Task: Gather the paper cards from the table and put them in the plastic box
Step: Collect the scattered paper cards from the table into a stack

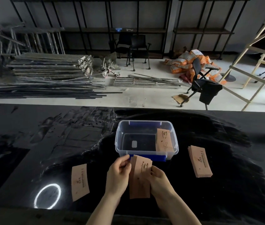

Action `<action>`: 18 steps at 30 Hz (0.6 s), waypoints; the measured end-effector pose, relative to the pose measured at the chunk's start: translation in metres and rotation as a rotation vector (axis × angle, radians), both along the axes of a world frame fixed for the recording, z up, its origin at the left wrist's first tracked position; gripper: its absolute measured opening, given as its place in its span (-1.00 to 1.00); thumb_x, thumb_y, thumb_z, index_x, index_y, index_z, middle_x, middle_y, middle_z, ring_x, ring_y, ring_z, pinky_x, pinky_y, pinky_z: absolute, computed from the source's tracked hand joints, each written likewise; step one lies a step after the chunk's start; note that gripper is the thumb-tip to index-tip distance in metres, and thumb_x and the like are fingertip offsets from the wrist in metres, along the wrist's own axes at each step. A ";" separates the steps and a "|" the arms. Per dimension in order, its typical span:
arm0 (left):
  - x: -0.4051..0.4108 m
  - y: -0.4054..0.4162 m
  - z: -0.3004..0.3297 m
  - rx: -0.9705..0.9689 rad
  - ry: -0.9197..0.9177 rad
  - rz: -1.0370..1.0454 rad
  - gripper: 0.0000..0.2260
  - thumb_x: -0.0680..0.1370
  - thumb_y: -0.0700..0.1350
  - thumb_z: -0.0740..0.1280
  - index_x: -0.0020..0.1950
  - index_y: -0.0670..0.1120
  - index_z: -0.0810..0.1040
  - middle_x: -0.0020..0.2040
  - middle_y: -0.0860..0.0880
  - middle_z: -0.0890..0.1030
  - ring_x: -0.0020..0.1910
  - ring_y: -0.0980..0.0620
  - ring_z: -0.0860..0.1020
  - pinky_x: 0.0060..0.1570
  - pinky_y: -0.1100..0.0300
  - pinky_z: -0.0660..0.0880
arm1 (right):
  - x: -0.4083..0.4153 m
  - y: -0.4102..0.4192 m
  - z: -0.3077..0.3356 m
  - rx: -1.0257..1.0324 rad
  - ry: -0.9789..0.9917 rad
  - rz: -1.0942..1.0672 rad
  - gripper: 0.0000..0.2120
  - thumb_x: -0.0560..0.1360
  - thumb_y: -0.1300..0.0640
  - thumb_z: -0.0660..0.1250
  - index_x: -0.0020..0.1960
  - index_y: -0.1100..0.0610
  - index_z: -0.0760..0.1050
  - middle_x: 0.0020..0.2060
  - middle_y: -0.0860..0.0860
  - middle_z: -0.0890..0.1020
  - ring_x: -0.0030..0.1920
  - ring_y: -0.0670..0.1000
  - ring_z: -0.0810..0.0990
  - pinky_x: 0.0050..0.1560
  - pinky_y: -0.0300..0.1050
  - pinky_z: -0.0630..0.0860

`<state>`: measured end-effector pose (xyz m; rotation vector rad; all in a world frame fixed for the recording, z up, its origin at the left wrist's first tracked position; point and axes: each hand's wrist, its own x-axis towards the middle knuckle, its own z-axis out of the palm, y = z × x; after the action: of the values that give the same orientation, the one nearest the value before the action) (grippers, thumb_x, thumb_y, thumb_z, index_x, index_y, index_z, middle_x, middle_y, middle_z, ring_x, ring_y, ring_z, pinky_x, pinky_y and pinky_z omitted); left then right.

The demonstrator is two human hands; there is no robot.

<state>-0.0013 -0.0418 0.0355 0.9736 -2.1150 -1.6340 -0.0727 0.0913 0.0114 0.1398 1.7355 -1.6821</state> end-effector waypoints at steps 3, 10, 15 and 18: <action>0.014 -0.017 -0.002 -0.220 -0.043 0.138 -0.72 0.57 -0.18 0.41 0.27 0.02 0.58 0.07 0.06 0.68 0.00 0.17 0.63 0.03 0.18 0.60 | 0.000 -0.001 0.002 0.056 0.006 0.006 -0.84 0.66 0.23 0.27 0.04 0.15 0.63 -0.24 0.00 0.80 -0.23 0.04 0.80 -0.30 -0.04 0.72; 0.051 -0.082 -0.014 -0.604 -0.670 0.247 -0.41 0.49 0.11 0.43 0.48 0.03 0.36 0.41 -0.18 0.46 0.38 -0.23 0.37 0.36 -0.13 0.36 | 0.000 -0.004 0.004 0.099 -0.018 0.037 -0.90 0.65 0.16 0.31 0.09 0.09 0.61 0.01 0.12 0.76 0.08 0.20 0.69 0.19 0.36 0.60; 0.066 -0.092 -0.022 -0.613 -0.804 0.194 -0.37 0.47 0.14 0.45 0.50 0.12 0.31 0.34 -0.12 0.53 0.33 -0.19 0.44 0.29 -0.12 0.39 | -0.001 -0.009 0.005 0.115 -0.016 0.038 -0.92 0.65 0.16 0.32 0.07 0.05 0.59 0.02 0.10 0.74 0.10 0.18 0.66 0.23 0.35 0.57; 0.064 -0.092 -0.020 -0.480 -0.712 0.230 -0.35 0.44 0.00 0.52 0.47 0.13 0.33 0.31 -0.14 0.51 0.27 -0.20 0.45 0.21 -0.12 0.45 | 0.000 -0.011 0.005 0.122 -0.025 0.037 -0.92 0.65 0.15 0.32 0.07 0.05 0.59 0.02 0.09 0.74 0.10 0.18 0.67 0.22 0.35 0.58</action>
<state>0.0624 -0.1340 0.0156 1.7010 -2.5063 -0.6481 -0.0724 0.0803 0.0169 0.1825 1.8116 -1.5426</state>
